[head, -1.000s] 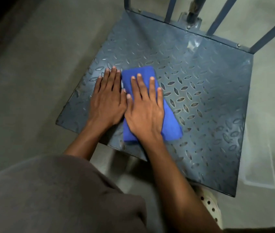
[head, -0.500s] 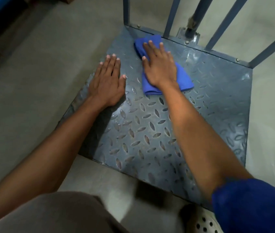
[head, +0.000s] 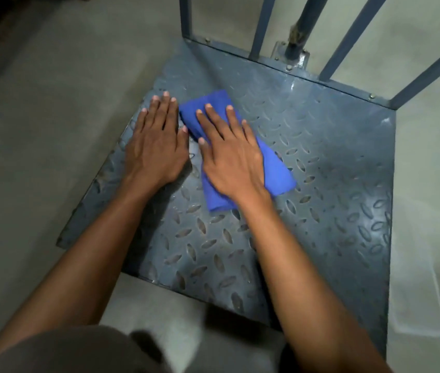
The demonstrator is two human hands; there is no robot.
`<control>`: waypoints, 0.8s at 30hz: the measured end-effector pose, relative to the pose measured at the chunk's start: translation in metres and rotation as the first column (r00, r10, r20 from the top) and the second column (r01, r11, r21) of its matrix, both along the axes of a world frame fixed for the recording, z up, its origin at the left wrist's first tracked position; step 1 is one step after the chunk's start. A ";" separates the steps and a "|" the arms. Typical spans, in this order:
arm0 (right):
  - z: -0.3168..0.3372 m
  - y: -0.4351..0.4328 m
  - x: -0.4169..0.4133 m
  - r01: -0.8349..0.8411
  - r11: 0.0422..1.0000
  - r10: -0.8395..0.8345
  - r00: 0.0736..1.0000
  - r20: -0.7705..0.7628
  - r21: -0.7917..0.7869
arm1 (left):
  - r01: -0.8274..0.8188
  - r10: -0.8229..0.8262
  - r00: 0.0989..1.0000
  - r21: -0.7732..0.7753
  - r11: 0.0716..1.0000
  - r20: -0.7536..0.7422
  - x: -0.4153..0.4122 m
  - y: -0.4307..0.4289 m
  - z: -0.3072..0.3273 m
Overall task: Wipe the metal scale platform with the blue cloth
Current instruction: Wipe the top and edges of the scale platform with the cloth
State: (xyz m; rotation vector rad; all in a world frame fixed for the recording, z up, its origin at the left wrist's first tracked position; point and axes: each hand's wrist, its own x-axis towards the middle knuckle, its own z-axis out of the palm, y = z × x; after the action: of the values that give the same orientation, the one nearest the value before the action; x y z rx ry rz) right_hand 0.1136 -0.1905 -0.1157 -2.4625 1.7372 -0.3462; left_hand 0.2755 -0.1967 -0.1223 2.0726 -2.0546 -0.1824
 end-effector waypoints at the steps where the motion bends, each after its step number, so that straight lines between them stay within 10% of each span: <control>1: 0.003 -0.018 0.012 -0.030 0.999 0.030 1.000 -0.006 0.015 | -0.016 0.016 1.000 0.007 1.000 -0.002 0.006 -0.002 0.000; 10: 0.018 -0.126 0.025 -0.013 0.996 0.016 1.000 -0.025 0.092 | 0.025 -0.028 0.999 0.049 0.998 0.046 0.006 -0.029 0.005; 24: 0.000 0.022 -0.207 0.706 0.708 -0.707 0.707 -0.022 -0.037 | 0.388 -0.391 0.920 0.103 0.916 0.008 -0.133 -0.003 0.013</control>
State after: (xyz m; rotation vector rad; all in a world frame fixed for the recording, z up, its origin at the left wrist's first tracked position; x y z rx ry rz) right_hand -0.0935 -0.1687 -0.1152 -1.6896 2.6548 -0.3792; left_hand 0.1429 -0.1996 -0.1089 1.6971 -2.5055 -0.3269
